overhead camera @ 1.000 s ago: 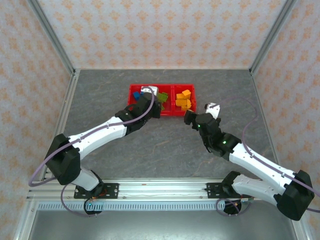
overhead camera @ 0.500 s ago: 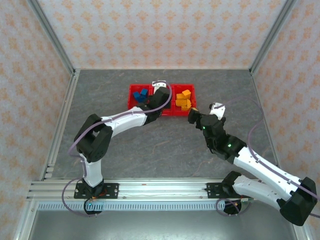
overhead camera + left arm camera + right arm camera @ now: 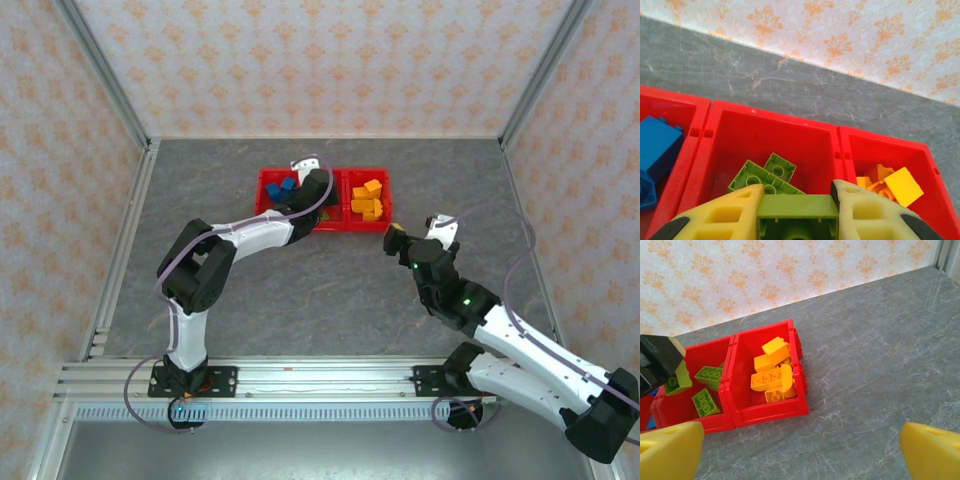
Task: Sort the legos into containers by color
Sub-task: Place the lego in the container.
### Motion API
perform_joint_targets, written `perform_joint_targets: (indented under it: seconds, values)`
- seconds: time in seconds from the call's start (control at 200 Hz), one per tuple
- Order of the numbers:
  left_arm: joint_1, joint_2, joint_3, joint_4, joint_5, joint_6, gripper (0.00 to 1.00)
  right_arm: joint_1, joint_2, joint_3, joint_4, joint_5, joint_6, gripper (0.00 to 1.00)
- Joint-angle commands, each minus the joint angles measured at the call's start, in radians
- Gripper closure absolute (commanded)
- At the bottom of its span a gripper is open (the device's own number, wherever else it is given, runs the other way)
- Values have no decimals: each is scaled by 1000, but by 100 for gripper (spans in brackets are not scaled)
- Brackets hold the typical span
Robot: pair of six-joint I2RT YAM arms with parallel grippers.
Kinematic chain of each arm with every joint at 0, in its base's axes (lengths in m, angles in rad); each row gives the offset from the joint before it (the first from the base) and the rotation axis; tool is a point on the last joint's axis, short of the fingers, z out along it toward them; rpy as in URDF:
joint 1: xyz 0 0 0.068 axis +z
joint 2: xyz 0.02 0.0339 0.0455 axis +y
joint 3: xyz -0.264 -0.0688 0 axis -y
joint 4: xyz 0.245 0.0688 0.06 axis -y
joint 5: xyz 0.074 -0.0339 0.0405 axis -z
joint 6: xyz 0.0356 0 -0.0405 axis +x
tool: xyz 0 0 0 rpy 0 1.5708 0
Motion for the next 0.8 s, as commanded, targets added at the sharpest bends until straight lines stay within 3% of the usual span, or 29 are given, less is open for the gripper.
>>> perform_joint_targets:
  seconds: [0.0, 0.13, 0.28, 0.365, 0.566, 0.796]
  values:
    - [8, 22, -23, 58, 36, -68, 72, -5, -9, -12, -29, 23, -15, 0]
    - [9, 31, -29, 80, 57, -86, 66, -5, -17, -19, -26, 19, -17, 0]
    - [12, 25, -33, 78, 86, -111, 30, -5, -16, -19, -21, 19, -23, 0]
    - [12, 2, -40, 85, 99, -115, 19, -5, -15, -19, -19, 18, -25, 0]
    - [14, -111, -41, 77, 99, -57, 8, -5, -11, -21, 3, 1, -29, 0]
    - [14, -331, -129, 74, 28, 70, 7, -5, 14, 3, 31, 7, -47, 0]
